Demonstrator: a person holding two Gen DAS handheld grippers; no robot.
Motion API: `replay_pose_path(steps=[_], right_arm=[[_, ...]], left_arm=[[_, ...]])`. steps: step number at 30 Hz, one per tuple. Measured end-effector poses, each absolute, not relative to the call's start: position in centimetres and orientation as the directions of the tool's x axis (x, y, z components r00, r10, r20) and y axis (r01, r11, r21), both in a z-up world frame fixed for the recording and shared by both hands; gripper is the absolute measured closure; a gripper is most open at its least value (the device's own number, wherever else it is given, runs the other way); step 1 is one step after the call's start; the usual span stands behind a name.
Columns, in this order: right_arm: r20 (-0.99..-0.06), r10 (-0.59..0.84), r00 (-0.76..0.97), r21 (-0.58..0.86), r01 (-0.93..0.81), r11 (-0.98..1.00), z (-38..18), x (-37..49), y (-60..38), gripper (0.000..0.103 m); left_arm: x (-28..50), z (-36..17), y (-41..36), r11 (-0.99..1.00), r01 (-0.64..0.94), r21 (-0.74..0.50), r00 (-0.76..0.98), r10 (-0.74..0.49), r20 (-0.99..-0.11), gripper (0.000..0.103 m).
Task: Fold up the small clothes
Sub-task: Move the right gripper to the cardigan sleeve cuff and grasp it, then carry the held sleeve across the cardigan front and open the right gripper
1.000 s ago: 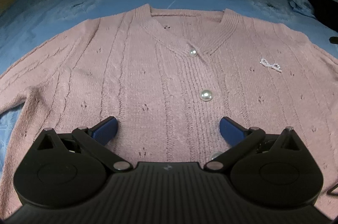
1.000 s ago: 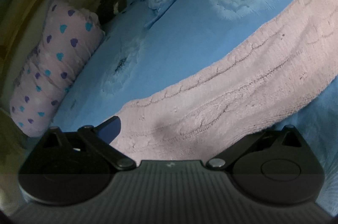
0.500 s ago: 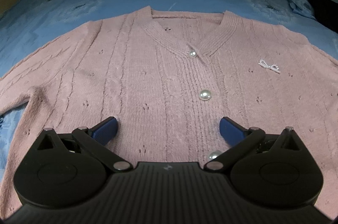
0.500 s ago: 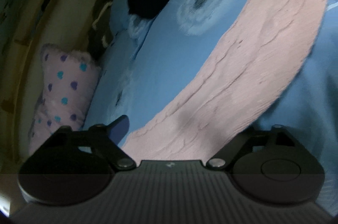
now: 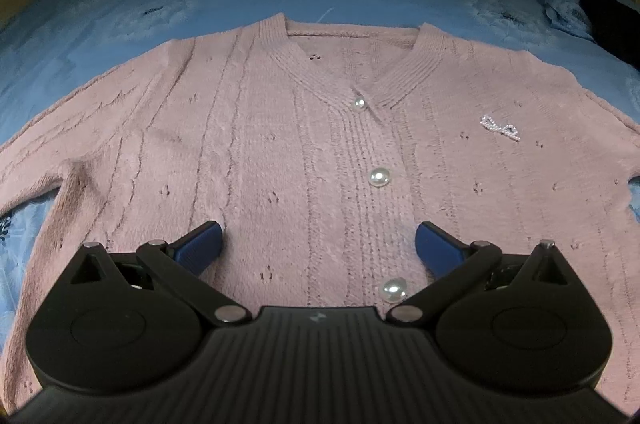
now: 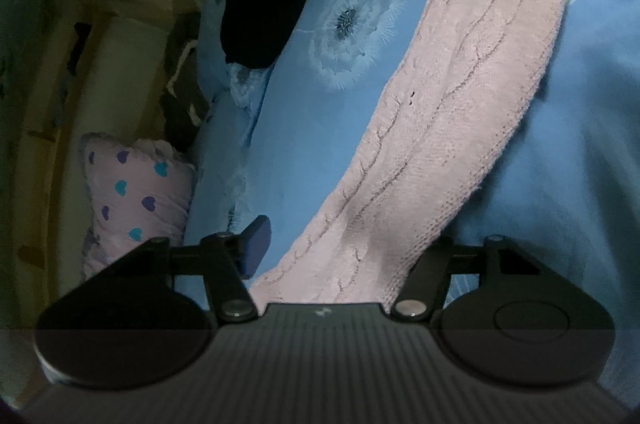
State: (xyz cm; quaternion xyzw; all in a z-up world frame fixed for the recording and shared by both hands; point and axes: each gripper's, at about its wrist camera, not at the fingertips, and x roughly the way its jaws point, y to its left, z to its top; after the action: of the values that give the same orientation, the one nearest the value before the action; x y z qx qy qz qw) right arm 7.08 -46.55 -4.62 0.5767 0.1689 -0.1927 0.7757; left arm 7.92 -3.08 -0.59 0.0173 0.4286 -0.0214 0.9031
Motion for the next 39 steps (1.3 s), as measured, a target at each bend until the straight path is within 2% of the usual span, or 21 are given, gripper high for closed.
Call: replay_pose_path(steps=[6,8,10,13,16,26,32,39], right_arm=[[-0.471,-0.124,0.873,0.815,0.485,0.318,-3.8,7.1,-46.1,0.039],[-0.467,-0.138,0.873,0.804,0.485,0.345,-3.4,7.1,-45.9,0.055],[-0.471,-0.155,0.868,0.78,0.492,0.387,-2.9,7.3,-45.6,0.078],[-0.457,-0.167,0.874,0.748,0.479,0.46,-2.2,7.4,-45.1,0.089],[-0.421,-0.173,0.891,0.709,0.441,0.55,-1.1,7.5,-44.2,0.092],[-0.314,-0.103,0.944,0.611,0.285,0.738,2.6,8.3,-40.1,0.092],[-0.289,-0.058,0.955,0.474,0.196,0.859,4.7,9.2,-35.2,0.092],[-0.289,0.081,0.954,0.307,0.012,0.952,5.7,10.7,-28.0,0.092]], left_arm=[[7.7,-0.2,-3.0,0.999,0.044,0.014,0.63,-0.017,-0.777,0.0],[7.7,0.0,-2.9,0.999,0.041,0.015,0.631,-0.014,-0.776,0.0],[7.7,0.3,-2.7,0.999,0.038,0.013,0.634,-0.014,-0.773,0.0],[7.5,0.7,-2.2,0.999,0.032,0.009,0.64,-0.013,-0.769,0.0],[7.4,1.2,-1.7,1.0,0.024,0.001,0.644,-0.015,-0.765,0.0],[7.3,2.0,0.2,1.0,0.001,-0.008,0.657,-0.006,-0.754,0.0],[7.3,2.5,1.4,1.0,-0.019,-0.004,0.669,0.009,-0.743,0.0],[7.2,2.7,3.2,0.998,-0.057,0.014,0.676,0.049,-0.735,0.0]])
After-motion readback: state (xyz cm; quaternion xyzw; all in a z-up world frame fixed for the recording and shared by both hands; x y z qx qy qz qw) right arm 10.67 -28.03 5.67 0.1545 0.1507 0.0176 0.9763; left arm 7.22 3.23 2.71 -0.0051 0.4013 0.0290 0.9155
